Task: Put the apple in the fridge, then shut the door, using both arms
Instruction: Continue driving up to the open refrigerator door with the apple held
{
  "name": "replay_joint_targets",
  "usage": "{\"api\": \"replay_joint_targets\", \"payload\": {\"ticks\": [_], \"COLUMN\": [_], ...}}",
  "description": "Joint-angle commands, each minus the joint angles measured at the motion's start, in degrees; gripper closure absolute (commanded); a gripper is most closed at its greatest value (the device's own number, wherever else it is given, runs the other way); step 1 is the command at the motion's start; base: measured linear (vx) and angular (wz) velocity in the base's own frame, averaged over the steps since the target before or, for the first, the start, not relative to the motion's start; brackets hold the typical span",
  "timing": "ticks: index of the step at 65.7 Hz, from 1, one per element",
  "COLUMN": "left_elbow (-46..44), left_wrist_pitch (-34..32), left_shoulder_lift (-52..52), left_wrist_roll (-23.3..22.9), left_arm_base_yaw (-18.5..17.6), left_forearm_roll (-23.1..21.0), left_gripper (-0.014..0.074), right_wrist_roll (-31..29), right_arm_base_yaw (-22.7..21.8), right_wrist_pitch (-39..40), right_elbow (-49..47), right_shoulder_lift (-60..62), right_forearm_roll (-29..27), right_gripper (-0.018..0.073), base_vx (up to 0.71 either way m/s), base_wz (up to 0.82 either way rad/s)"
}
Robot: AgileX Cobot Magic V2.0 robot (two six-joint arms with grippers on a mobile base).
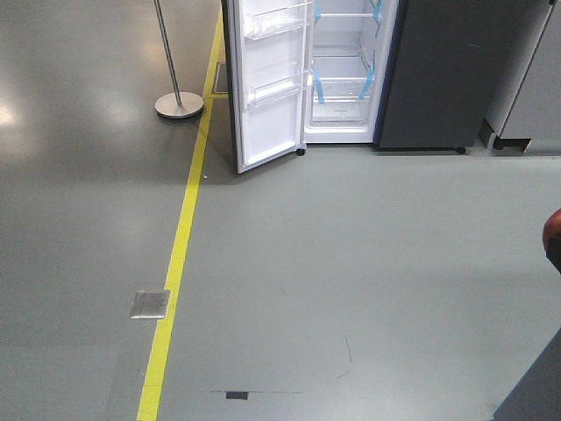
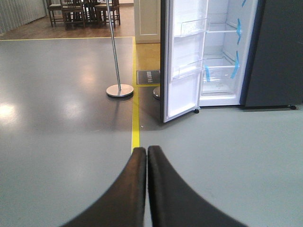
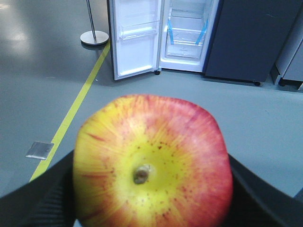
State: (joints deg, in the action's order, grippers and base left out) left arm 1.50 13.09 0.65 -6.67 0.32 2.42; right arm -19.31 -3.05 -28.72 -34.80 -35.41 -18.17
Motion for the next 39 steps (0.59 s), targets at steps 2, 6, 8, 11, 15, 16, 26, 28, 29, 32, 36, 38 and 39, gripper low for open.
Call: {"api": "replay_joint_targets", "payload": {"ticks": [2,6,8,11,15,16,26,28,29,32,36,38,39], "left_elbow": [1.1,1.1,1.1,1.1,1.1,1.1,1.1,1.1,1.1,1.1,1.1,1.1,1.1], "left_wrist_pitch": [-4.2,-4.2,-4.2,-4.2,-4.2,-4.2,-4.2,-4.2,-4.2,-4.2,-4.2,-4.2,-4.2], "left_shoulder_lift": [0.8,0.8,0.8,0.8,0.8,0.8,0.8,0.8,0.8,0.8,0.8,0.8,0.8], "left_wrist_roll": [-0.2,-0.2,-0.2,-0.2,-0.2,-0.2,-0.2,-0.2,-0.2,-0.2,-0.2,-0.2,-0.2], "left_arm_base_yaw": [-0.4,-0.4,-0.4,-0.4,-0.4,-0.4,-0.4,-0.4,-0.4,-0.4,-0.4,-0.4,-0.4], "left_forearm_roll": [-0.5,-0.5,-0.5,-0.5,-0.5,-0.5,-0.5,-0.5,-0.5,-0.5,-0.5,-0.5,-0.5], "left_gripper": [0.0602,0.0602,0.0602,0.0602,0.0602,0.0602,0.0602,0.0602,0.0602,0.0602,0.0602,0.0602,0.0602], "right_wrist_roll": [-0.4,-0.4,-0.4,-0.4,-0.4,-0.4,-0.4,-0.4,-0.4,-0.4,-0.4,-0.4,-0.4], "right_arm_base_yaw": [-0.1,-0.1,-0.1,-0.1,-0.1,-0.1,-0.1,-0.1,-0.1,-0.1,-0.1,-0.1,-0.1], "right_wrist_pitch": [4.9,4.9,5.0,5.0,5.0,5.0,5.0,5.0,5.0,5.0,5.0,5.0,5.0], "right_elbow": [-1.6,-1.6,-1.6,-1.6,-1.6,-1.6,-1.6,-1.6,-1.6,-1.6,-1.6,-1.6,-1.6], "right_shoulder_lift": [0.2,0.2,0.2,0.2,0.2,0.2,0.2,0.2,0.2,0.2,0.2,0.2,0.2], "right_forearm_roll": [-0.4,-0.4,-0.4,-0.4,-0.4,-0.4,-0.4,-0.4,-0.4,-0.4,-0.4,-0.4,-0.4], "right_gripper": [0.0372,0.0372,0.0372,0.0372,0.0372,0.0372,0.0372,0.0372,0.0372,0.0372,0.0372,0.0372,0.0372], "base_vx": [0.18,0.18,0.17,0.17,0.18,0.18,0.18,0.18,0.18,0.19,0.19,0.19,0.19], "base_wz": [-0.01,-0.01,-0.01,-0.01,0.0,-0.01,0.01,0.02,0.02,0.02,0.03,0.02,0.02]}}
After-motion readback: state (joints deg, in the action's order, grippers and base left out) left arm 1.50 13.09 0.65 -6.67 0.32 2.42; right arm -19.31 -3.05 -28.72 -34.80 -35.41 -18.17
